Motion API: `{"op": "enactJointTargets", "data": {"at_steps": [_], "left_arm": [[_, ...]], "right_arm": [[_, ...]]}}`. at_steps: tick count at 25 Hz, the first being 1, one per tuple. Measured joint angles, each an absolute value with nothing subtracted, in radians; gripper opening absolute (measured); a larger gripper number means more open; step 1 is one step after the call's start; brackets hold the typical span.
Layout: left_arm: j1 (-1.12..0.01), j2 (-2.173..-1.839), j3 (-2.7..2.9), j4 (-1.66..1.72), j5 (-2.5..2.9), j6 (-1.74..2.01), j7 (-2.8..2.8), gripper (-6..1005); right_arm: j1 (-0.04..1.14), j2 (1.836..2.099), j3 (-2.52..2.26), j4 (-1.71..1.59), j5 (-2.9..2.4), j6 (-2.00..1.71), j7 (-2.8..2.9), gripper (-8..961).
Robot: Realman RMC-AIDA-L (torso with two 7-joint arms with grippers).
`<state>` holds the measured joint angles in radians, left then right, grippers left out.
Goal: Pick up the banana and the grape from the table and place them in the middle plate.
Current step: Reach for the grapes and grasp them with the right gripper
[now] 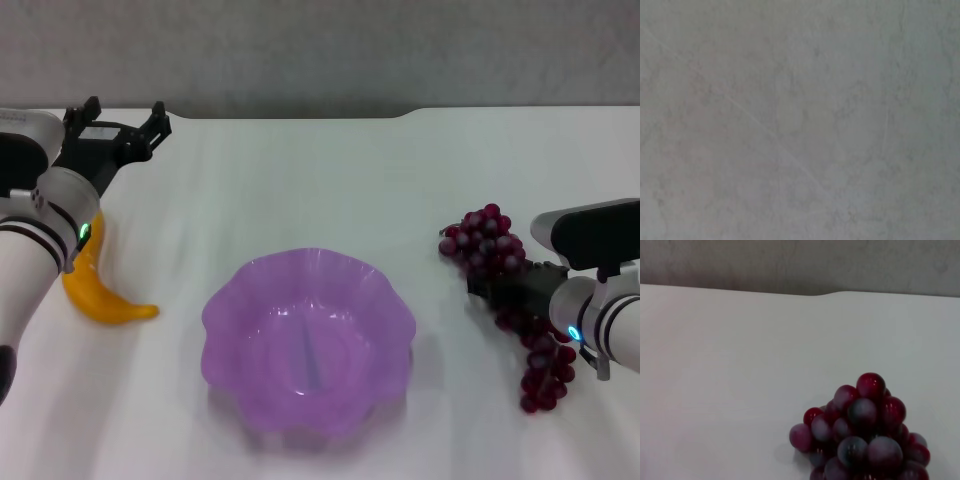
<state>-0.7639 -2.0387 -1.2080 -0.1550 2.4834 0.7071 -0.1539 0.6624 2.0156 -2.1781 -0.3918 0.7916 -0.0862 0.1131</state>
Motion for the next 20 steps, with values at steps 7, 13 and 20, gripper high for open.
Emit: {"op": "enactJointTargets", "data": {"at_steps": [7,13,20], "left_arm": [[-0.764,-2.039,-1.205,-0.155,2.483,0.707,-0.153,879],[-0.764,-2.039,-1.206,-0.155,2.483,0.707,-0.152,878],[-0.764,-2.04,-1.207,-0.155,2.483,0.707,-0.153,876]], "right_arm": [[0.663,2.016,-2.178,-0.387,0.795,-0.089,0.117,737],[0.663,2.017,-2.172,-0.366,0.801,-0.111,0.122,635],[0.663,2.017,-2.176,-0.364,0.801,-0.123,0.122,578]]}}
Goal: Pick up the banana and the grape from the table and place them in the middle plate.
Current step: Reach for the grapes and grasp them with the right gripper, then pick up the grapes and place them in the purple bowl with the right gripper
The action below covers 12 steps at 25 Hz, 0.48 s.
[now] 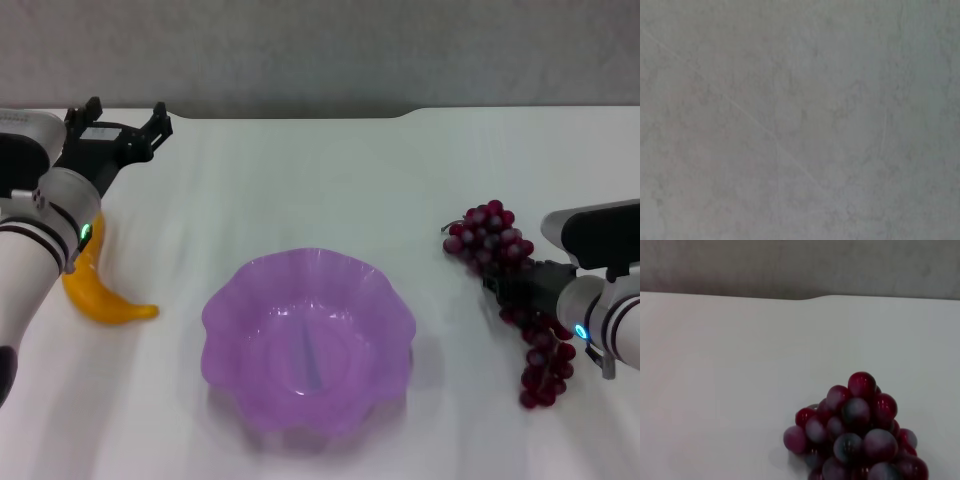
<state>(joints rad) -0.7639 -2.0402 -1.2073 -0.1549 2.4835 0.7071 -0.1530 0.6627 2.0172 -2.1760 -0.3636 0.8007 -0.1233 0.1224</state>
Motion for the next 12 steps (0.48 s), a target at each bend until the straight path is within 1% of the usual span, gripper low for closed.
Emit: {"op": "enactJointTargets", "data": {"at_steps": [12], "left_arm": [[-0.762,-2.04,-1.205,-0.155,2.483,0.708,-0.153,873]], "right_arm": [[0.65,2.019,-2.215,-0.36,0.792,-0.213,0.113,497]]}}
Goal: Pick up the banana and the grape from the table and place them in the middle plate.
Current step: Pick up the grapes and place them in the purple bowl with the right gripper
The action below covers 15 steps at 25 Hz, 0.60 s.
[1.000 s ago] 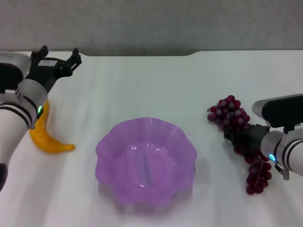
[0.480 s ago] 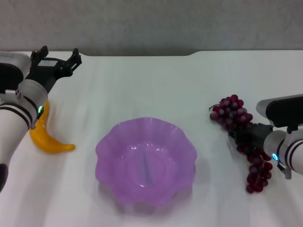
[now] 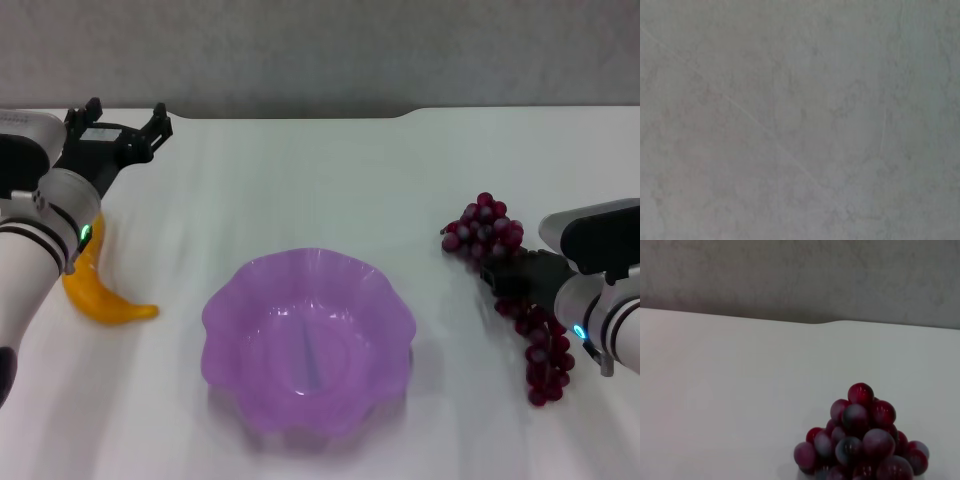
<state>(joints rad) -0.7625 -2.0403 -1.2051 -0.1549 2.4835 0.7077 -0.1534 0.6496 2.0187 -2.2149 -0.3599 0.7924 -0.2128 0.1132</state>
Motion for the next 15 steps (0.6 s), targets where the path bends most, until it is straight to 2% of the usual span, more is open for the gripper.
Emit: {"op": "enactJointTargets", "data": {"at_steps": [15], "left_arm": [[-0.765,-2.04,-1.207,-0.155,2.483,0.708,-0.154,870]], "right_arm": [[0.647,2.019,-2.227,-0.357,0.793,-0.241,0.115,450]]}}
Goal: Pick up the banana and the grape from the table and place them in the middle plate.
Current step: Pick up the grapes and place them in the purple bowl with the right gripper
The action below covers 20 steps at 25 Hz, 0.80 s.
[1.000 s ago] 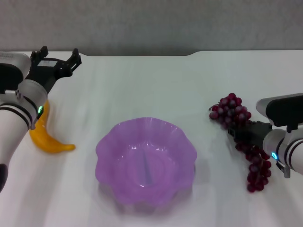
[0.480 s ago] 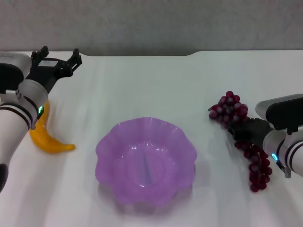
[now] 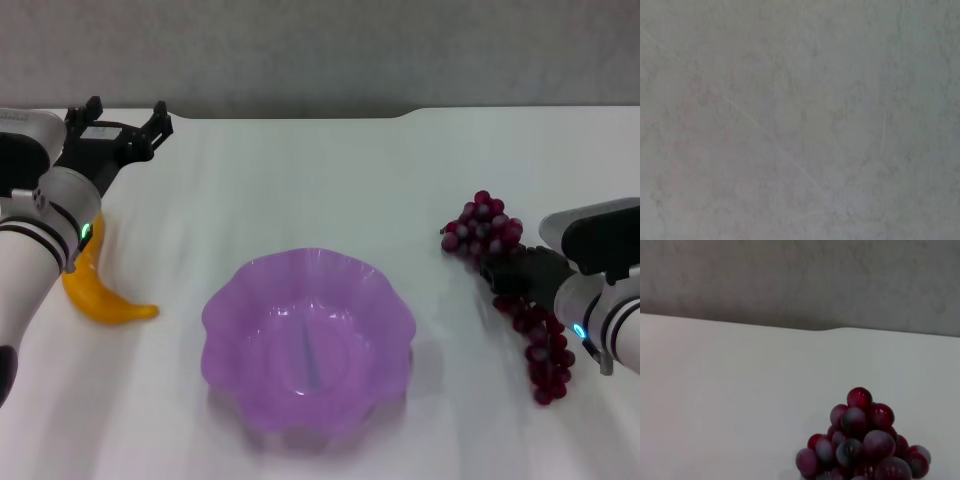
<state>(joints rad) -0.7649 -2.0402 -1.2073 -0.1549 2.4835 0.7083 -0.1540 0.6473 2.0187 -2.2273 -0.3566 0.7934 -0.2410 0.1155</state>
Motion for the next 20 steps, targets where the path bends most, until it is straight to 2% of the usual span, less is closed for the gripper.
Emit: {"op": "enactJointTargets", "data": {"at_steps": [20], "left_arm": [[-0.765,-2.04,-1.207,-0.157,2.483,0.71,-0.155,865]], "right_arm": [[0.636,2.019,-2.229,-0.356,0.792,-0.272,0.119,437]]}}
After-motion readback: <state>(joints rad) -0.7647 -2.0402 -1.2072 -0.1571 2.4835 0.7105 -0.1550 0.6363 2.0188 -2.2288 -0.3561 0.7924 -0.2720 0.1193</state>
